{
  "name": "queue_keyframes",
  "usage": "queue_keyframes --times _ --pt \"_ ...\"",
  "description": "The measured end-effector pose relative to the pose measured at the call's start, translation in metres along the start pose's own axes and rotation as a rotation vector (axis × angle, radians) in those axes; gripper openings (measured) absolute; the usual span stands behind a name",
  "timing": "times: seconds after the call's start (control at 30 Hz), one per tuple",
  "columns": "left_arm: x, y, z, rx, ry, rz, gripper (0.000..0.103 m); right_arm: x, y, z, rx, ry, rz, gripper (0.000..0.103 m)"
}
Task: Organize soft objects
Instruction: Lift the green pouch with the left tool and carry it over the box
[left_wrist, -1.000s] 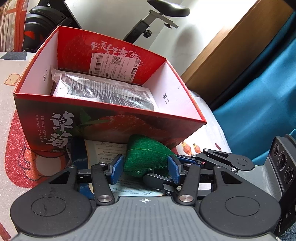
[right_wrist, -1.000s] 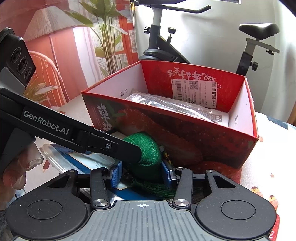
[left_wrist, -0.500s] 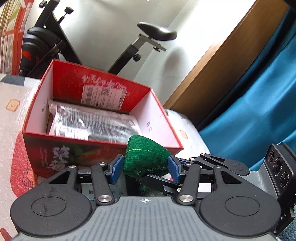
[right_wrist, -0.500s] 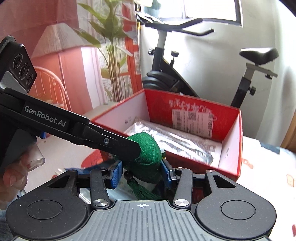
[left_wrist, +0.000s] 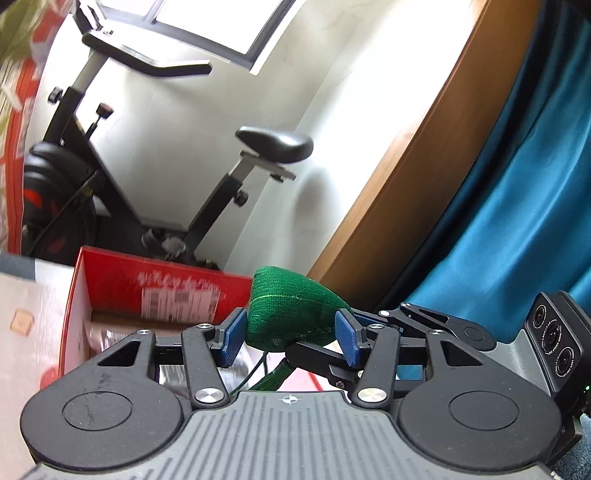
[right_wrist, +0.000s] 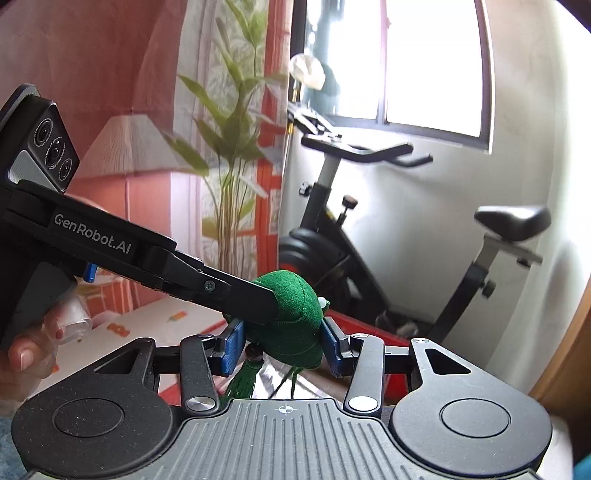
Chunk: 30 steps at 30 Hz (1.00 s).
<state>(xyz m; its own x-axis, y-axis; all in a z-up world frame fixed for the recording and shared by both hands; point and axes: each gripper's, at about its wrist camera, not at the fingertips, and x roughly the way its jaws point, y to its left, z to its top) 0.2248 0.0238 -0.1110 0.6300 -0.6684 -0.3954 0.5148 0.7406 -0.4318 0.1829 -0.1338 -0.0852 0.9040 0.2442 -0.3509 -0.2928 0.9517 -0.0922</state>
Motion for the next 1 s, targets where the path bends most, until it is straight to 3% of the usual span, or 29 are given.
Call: queue_keyframes --times 0.2,0.33,0.67,1.0 --pt "0.009 -0.011 0.029 0.039 -0.049 -0.007 0.054 0.005 -0.01 0.022 -0.047 -0.058 -0.064 0.041" --pt "0.026 -0.01 0.031 0.057 -0.033 -0.006 0.054 0.018 -0.017 0.018 -0.056 -0.038 -0.099 0.041" --pt "0.078 0.022 -0.001 -0.008 0.141 0.033 0.054 0.058 -0.028 -0.041 0.083 0.112 -0.113 0.041" --pt "0.103 0.045 -0.025 -0.043 0.204 0.086 0.054 0.082 -0.036 -0.08 0.223 0.222 -0.095 0.04"
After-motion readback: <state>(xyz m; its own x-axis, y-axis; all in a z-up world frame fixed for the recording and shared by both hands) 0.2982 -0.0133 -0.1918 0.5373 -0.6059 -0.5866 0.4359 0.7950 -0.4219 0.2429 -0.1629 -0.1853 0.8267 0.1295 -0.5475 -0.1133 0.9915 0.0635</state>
